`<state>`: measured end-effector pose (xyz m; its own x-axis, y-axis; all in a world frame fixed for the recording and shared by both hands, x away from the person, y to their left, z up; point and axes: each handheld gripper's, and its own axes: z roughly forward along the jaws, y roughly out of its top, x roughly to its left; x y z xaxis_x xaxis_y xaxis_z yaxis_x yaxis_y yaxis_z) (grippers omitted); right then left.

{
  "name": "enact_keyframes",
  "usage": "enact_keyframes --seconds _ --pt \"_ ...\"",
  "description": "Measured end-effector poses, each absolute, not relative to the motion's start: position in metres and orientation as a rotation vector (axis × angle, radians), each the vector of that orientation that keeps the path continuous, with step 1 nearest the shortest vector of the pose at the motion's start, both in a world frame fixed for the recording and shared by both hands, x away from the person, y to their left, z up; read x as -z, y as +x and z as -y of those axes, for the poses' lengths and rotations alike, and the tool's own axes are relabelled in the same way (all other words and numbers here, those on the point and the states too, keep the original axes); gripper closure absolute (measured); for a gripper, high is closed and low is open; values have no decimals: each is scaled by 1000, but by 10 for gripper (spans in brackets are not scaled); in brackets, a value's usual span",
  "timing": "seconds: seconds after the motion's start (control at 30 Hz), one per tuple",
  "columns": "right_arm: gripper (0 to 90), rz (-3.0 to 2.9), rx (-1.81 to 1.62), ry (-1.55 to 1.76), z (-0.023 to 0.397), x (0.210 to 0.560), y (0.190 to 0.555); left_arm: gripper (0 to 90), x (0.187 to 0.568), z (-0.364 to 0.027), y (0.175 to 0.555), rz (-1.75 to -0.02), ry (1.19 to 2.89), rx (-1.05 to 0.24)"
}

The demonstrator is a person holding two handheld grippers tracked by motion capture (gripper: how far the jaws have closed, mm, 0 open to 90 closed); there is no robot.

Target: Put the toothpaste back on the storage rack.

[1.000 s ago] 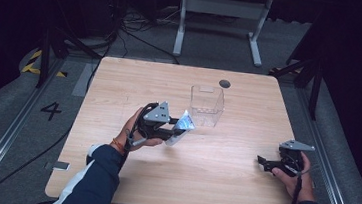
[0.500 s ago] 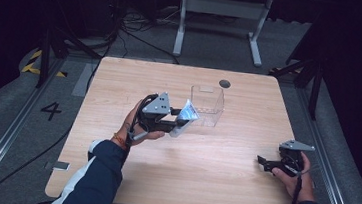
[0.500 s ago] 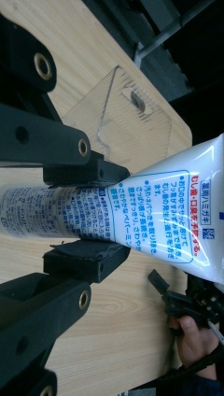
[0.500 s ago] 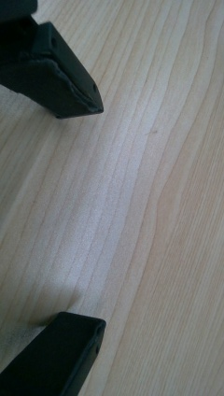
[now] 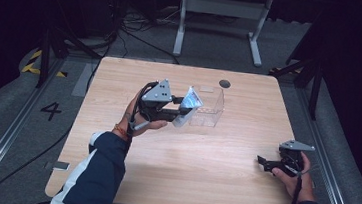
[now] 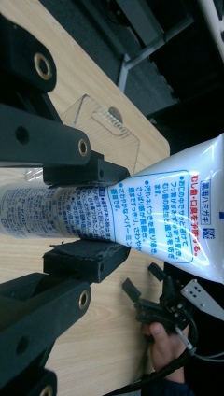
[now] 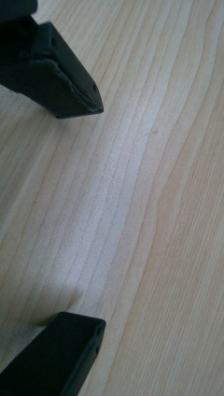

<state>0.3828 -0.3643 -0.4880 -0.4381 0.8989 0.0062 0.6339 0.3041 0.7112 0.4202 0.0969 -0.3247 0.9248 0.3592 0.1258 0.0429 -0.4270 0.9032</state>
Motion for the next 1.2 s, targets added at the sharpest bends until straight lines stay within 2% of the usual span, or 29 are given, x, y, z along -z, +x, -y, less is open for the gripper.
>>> enact_keyframes --seconds 0.83,1.2 --pt "5 -2188 -920 1367 364 488 382 659 306 -67 463 -360 1918 -398" --pt "5 -2189 -921 1363 364 488 381 658 313 -49 483 -375 1925 -391"
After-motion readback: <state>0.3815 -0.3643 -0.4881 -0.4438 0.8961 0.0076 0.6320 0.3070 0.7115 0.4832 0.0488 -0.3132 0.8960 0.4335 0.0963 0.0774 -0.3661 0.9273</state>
